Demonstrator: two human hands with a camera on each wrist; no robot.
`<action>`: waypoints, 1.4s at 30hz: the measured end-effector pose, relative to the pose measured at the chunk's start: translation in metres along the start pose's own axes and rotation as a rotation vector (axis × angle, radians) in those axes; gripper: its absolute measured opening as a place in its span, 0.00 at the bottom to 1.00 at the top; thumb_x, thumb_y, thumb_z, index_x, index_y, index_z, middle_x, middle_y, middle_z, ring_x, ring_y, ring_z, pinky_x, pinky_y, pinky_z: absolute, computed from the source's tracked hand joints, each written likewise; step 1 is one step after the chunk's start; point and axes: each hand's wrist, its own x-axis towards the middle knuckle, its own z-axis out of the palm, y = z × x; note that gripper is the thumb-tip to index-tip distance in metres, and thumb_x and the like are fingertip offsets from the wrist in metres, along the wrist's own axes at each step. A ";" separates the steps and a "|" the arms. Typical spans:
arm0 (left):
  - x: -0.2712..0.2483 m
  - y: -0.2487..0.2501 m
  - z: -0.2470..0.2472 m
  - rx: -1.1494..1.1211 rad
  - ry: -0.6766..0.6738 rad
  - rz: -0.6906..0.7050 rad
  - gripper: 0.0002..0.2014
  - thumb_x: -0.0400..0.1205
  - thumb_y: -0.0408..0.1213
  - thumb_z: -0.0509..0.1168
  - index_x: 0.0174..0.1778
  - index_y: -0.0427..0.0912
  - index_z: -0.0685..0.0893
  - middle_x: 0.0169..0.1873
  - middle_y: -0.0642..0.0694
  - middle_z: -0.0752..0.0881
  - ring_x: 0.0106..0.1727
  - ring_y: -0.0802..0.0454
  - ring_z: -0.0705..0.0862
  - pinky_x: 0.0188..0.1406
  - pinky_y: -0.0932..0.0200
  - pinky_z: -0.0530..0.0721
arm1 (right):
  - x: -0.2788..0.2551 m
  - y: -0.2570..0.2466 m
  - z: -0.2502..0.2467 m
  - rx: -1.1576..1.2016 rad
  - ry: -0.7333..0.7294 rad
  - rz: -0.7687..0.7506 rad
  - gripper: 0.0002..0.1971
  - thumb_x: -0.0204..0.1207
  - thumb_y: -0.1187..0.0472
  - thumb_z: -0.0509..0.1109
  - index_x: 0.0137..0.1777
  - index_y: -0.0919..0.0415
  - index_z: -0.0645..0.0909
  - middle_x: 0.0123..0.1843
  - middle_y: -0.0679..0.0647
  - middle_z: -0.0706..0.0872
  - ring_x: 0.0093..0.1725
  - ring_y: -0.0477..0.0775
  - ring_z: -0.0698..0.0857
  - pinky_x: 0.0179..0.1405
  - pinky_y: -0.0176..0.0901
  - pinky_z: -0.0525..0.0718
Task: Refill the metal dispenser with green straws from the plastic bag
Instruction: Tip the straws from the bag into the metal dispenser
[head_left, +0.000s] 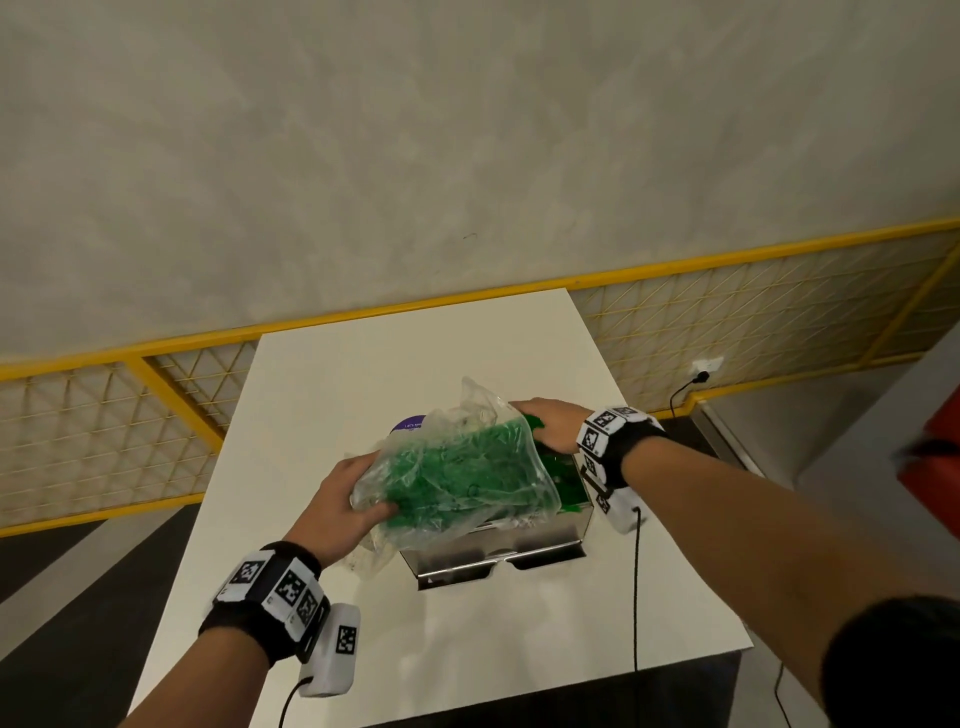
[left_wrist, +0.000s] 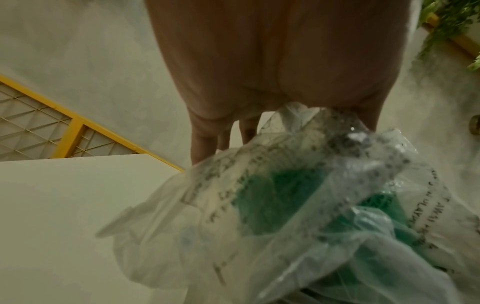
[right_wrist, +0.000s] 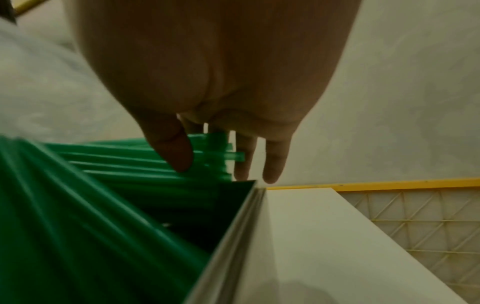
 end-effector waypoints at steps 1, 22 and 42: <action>0.001 0.000 0.000 0.006 0.014 -0.001 0.31 0.72 0.34 0.75 0.71 0.46 0.74 0.61 0.51 0.74 0.64 0.54 0.72 0.65 0.61 0.67 | -0.001 0.000 0.004 -0.029 0.032 -0.011 0.25 0.83 0.63 0.59 0.80 0.54 0.65 0.75 0.61 0.72 0.73 0.62 0.73 0.73 0.51 0.72; 0.030 0.003 -0.019 0.048 -0.042 0.061 0.26 0.75 0.39 0.73 0.70 0.48 0.77 0.63 0.45 0.78 0.64 0.50 0.76 0.67 0.56 0.72 | -0.094 0.007 0.063 -0.110 0.229 0.056 0.19 0.74 0.51 0.73 0.64 0.55 0.81 0.62 0.52 0.81 0.65 0.55 0.72 0.66 0.48 0.73; -0.032 -0.042 -0.063 -0.350 -0.026 -0.077 0.64 0.44 0.79 0.70 0.79 0.70 0.52 0.79 0.59 0.62 0.80 0.59 0.59 0.62 0.56 0.73 | -0.070 -0.008 0.052 0.119 0.264 0.113 0.17 0.74 0.67 0.69 0.62 0.54 0.78 0.56 0.56 0.85 0.56 0.58 0.83 0.51 0.42 0.80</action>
